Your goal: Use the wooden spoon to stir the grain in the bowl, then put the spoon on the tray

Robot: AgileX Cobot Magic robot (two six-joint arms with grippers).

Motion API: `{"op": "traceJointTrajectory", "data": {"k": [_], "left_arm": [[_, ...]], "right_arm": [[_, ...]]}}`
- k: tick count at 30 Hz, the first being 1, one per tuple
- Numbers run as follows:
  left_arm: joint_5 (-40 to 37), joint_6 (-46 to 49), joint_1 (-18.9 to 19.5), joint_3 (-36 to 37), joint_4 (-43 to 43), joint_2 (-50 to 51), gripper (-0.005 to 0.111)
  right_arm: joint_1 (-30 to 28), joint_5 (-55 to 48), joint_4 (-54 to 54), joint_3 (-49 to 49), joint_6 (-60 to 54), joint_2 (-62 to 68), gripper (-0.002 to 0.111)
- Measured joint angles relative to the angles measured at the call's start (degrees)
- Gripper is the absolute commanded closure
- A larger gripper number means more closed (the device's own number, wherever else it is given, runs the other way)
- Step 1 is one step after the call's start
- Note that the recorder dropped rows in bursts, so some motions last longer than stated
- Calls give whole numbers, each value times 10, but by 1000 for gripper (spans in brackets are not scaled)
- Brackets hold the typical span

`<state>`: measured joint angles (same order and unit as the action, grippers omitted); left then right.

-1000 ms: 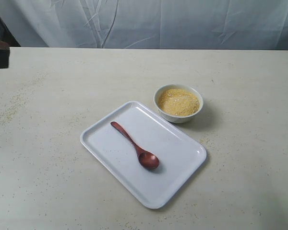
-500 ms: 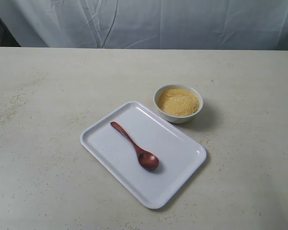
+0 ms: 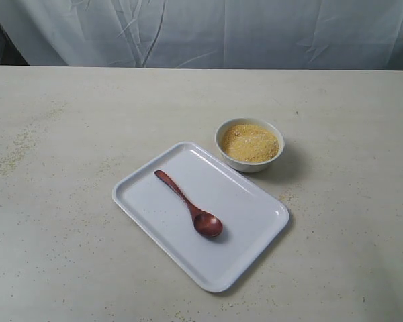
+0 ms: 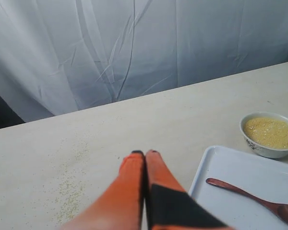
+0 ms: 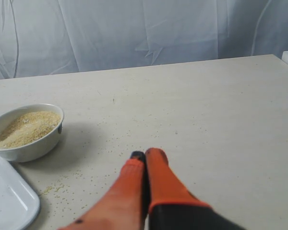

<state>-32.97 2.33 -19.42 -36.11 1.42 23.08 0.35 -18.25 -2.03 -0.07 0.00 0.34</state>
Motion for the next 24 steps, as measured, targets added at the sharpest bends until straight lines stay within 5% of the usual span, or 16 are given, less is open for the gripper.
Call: {"op": "traceJointTrajectory", "data": {"k": [12,24], "left_arm": [[78,-6,4,92,57,-13,107],[254,-8,103,311,30,-99,107]], "right_arm": [[0,0,0,0,0,0,108],[0,0,0,0,0,0,108]]}}
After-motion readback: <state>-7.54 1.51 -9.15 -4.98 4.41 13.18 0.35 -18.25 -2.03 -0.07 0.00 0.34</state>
